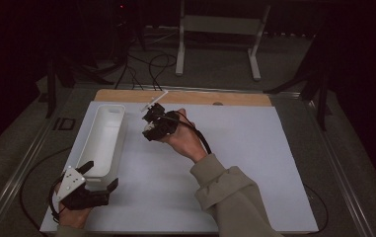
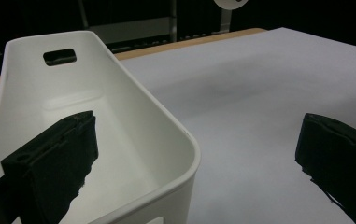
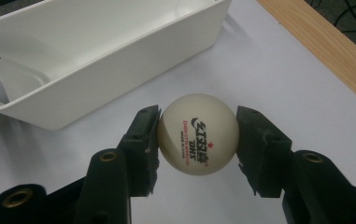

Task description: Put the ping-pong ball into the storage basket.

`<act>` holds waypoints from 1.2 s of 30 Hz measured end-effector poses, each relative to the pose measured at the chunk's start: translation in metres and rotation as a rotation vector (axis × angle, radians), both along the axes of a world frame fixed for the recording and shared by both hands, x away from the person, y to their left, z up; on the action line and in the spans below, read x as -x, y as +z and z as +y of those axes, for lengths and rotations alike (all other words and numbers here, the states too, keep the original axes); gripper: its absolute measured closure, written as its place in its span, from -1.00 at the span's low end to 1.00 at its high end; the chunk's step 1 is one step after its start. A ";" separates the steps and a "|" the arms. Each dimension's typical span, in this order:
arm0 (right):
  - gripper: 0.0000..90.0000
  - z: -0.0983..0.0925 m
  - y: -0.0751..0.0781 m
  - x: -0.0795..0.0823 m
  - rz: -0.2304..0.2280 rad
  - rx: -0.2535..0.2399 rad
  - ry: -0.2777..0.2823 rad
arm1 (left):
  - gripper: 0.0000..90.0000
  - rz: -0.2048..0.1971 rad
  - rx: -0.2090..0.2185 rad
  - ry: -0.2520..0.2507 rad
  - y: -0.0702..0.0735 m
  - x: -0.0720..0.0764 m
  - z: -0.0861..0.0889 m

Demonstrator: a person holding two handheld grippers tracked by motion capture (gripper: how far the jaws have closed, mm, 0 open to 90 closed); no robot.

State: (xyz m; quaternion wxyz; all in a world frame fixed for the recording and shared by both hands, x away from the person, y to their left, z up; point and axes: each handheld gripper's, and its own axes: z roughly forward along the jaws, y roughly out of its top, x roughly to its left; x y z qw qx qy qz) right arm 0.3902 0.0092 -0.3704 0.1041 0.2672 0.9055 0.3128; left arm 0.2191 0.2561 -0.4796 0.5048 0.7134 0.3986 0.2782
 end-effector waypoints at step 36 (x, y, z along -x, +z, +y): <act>0.13 0.023 0.004 0.006 0.002 -0.025 0.047 | -1.00 0.001 0.001 -0.001 0.000 0.000 0.001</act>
